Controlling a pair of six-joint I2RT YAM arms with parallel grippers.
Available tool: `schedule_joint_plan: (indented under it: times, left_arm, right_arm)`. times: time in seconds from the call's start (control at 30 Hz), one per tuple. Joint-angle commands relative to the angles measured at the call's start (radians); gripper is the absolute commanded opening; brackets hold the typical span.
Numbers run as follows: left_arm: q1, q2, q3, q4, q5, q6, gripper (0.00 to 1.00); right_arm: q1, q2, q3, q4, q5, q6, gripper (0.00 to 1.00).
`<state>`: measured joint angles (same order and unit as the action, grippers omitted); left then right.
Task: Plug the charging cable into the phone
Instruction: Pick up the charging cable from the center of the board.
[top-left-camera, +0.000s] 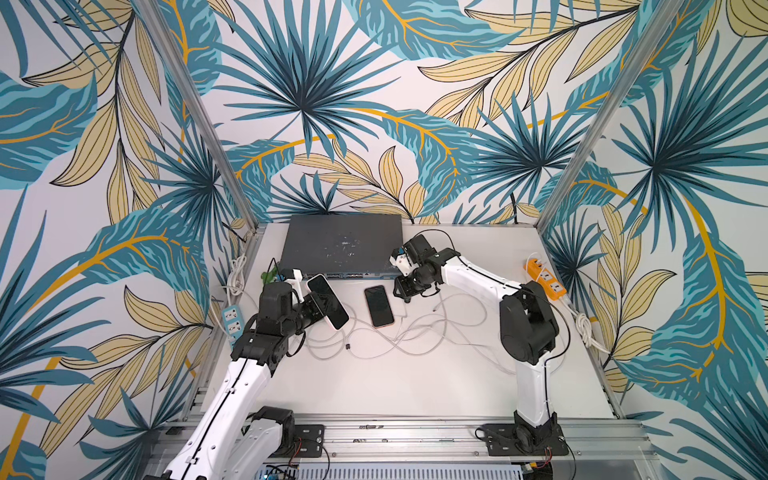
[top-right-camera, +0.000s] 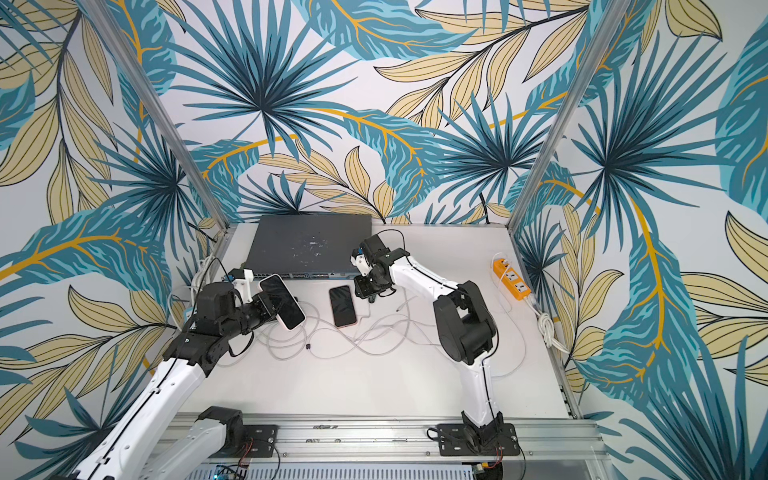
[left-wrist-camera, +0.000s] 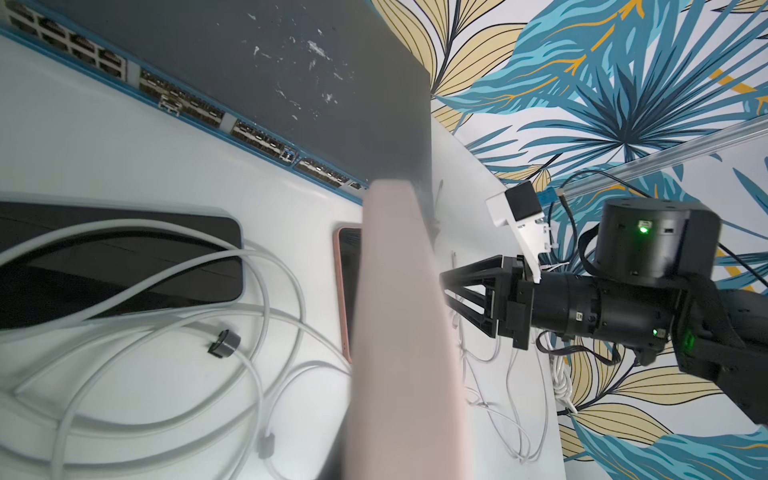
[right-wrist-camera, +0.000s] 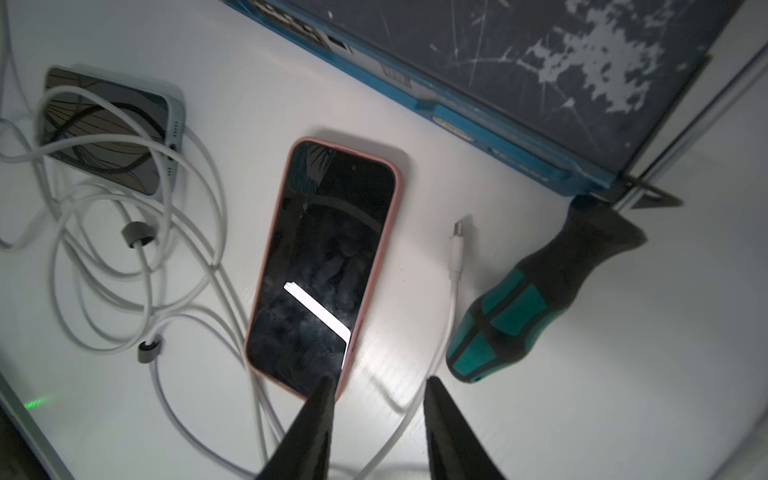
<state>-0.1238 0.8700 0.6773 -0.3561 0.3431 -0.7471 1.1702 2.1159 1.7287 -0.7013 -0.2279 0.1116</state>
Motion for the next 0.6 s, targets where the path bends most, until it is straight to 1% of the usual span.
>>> schedule_joint_plan:
  times: [0.0,0.13,0.43,0.57]
  left_arm:
    - [0.014,-0.022,-0.001,0.036,0.027,0.02,0.0]
    - [0.016,-0.018,-0.001,0.042,0.035,0.02,0.0]
    - [0.018,-0.02,-0.014,0.051,0.033,0.017,0.0]
    - [0.018,-0.02,-0.018,0.052,0.032,0.018,0.0]
  right_arm:
    - [-0.025,0.086,0.144,-0.211,0.038,-0.023,0.37]
    - [-0.027,0.176,0.275,-0.298,0.054,-0.035,0.36]
    - [-0.013,0.23,0.369,-0.302,0.04,-0.005,0.35]
    - [0.001,0.273,0.441,-0.325,0.07,0.032,0.35]
